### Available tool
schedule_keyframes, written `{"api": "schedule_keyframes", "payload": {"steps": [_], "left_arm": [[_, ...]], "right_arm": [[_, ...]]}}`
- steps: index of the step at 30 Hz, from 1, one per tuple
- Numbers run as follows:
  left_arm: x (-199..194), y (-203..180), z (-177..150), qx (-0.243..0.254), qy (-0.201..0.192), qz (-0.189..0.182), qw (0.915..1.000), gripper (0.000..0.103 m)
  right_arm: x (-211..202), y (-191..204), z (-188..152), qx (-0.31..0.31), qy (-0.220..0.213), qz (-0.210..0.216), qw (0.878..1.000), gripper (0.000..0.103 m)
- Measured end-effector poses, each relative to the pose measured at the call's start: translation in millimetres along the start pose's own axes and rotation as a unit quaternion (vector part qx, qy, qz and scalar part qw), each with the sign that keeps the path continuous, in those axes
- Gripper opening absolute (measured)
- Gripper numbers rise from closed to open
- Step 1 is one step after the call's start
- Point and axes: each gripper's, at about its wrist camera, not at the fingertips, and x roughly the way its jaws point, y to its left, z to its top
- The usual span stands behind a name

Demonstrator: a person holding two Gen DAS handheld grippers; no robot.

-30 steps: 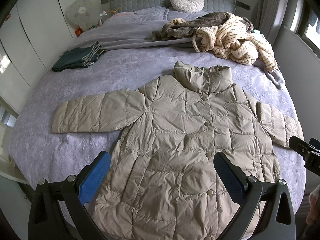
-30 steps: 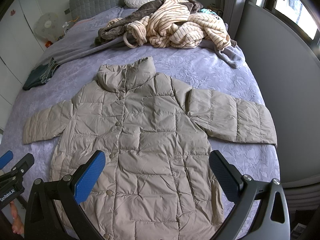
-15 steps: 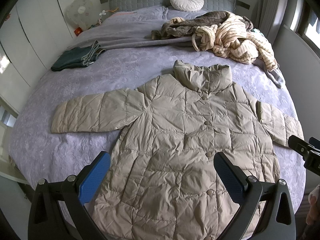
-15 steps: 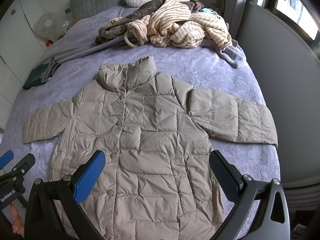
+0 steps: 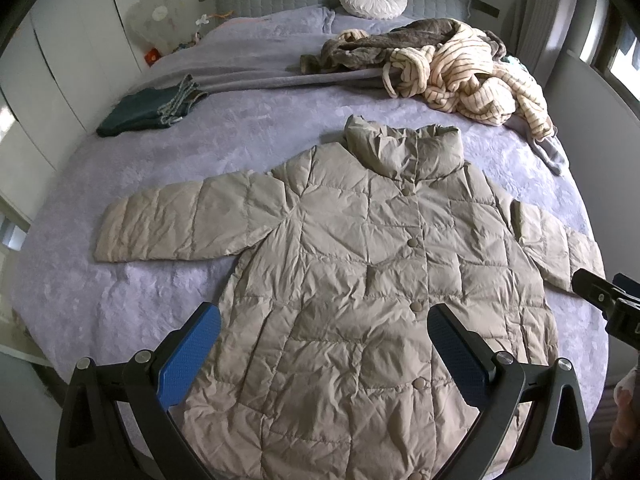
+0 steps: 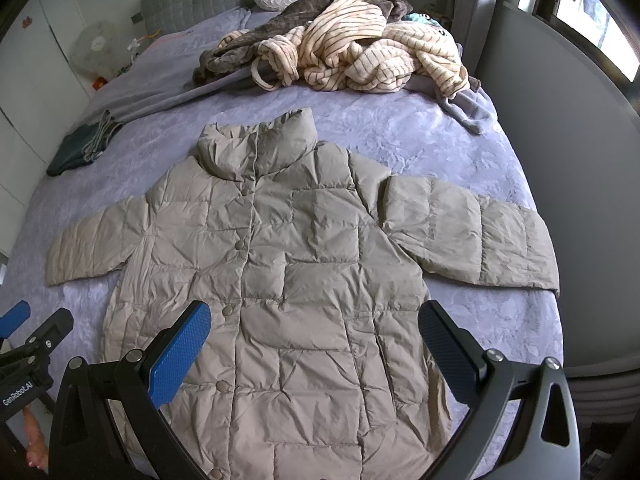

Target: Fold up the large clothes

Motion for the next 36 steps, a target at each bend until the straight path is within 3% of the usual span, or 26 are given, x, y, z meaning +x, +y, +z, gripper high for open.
{"api": "schedule_keyframes", "payload": {"steps": [8, 18, 21, 25, 31, 36], "left_arm": [[25.2, 39.4, -7.9, -0.028, 0.029, -0.011, 0.9991, 0.103], [124.6, 162.1, 4.6, -0.108, 0.078, -0.060, 0.9893, 0.103], [158.9, 206.3, 5.5, -0.151, 0.074, -0.073, 0.9832, 0.103], [210.8, 265.9, 4.2, -0.218, 0.069, -0.101, 0.9683, 0.103], [274.2, 342.6, 3.2, -0.325, 0.057, -0.124, 0.9357, 0.103], [292.2, 367.4, 23.6, -0.324, 0.022, -0.109, 0.9394, 0.103]], "right_arm": [[14.6, 23.0, -1.7, -0.004, 0.001, 0.014, 1.000, 0.103], [64.9, 94.4, -7.6, 0.011, 0.009, 0.045, 0.999, 0.103], [89.6, 121.6, -9.7, 0.008, 0.038, 0.059, 0.997, 0.103], [128.6, 162.0, -16.3, -0.018, 0.077, 0.067, 0.995, 0.103], [174.9, 196.7, -29.0, -0.016, 0.108, 0.106, 0.988, 0.103], [201.5, 214.6, -22.3, 0.000, 0.104, 0.132, 0.986, 0.103]]}}
